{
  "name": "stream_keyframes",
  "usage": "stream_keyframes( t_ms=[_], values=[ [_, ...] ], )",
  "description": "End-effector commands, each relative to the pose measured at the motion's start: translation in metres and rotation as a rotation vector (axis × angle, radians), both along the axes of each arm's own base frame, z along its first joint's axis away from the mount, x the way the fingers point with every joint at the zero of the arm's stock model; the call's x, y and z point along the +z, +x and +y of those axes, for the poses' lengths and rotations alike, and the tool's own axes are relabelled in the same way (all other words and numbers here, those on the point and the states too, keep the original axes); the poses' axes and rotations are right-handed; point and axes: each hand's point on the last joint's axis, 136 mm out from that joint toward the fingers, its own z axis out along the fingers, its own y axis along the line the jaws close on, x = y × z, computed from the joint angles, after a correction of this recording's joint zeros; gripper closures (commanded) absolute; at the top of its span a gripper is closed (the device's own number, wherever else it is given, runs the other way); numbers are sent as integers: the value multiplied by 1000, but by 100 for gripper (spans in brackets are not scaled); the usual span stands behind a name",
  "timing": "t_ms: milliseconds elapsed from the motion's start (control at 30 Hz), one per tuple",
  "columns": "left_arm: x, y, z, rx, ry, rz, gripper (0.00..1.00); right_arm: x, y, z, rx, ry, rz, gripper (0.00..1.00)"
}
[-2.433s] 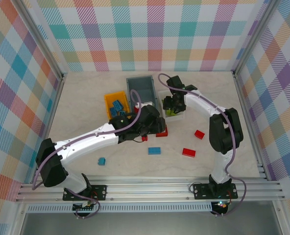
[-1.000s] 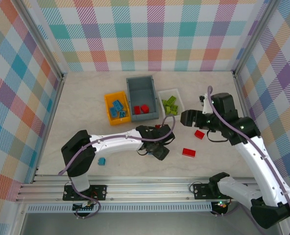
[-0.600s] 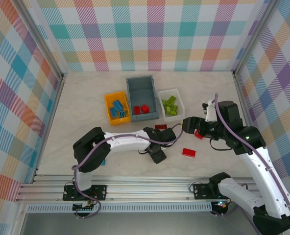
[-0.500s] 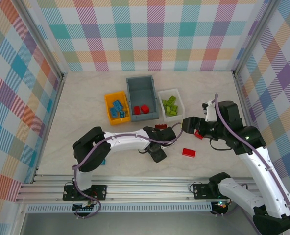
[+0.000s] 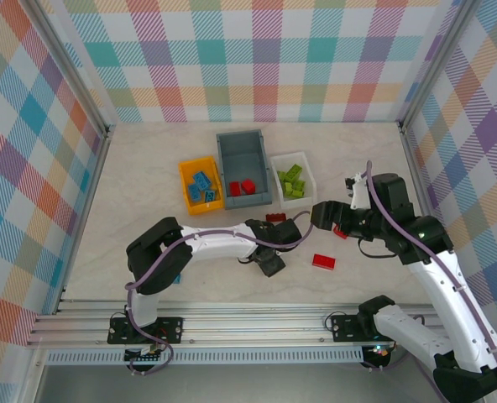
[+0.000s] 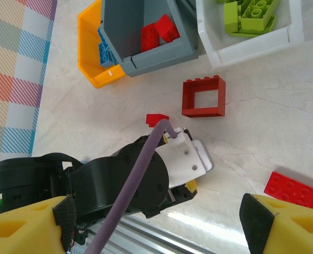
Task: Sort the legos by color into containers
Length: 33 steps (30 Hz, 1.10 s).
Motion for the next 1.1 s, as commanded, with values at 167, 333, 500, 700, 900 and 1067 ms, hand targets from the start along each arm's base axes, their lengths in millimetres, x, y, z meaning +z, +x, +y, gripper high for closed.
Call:
stream_keyframes(
  t_ms=[167,333,500,700,900,1067],
  values=[
    [68,12,1,49,-102,-143,30,3,0,0,0,10,-12,17],
    [43,8,6,21,-57,-59,29,5,0,1,1,17,-14,17],
    [22,6,2,-1,-41,32,29,10,-1,0,-1,21,-24,17],
    [-3,9,5,14,-25,91,29,8,-3,-1,-4,19,-19,17],
    [-15,10,6,37,-30,86,56,6,-2,-1,-6,14,-17,17],
    [27,25,17,142,-100,-47,69,7,-1,2,12,24,-24,18]
  ],
)
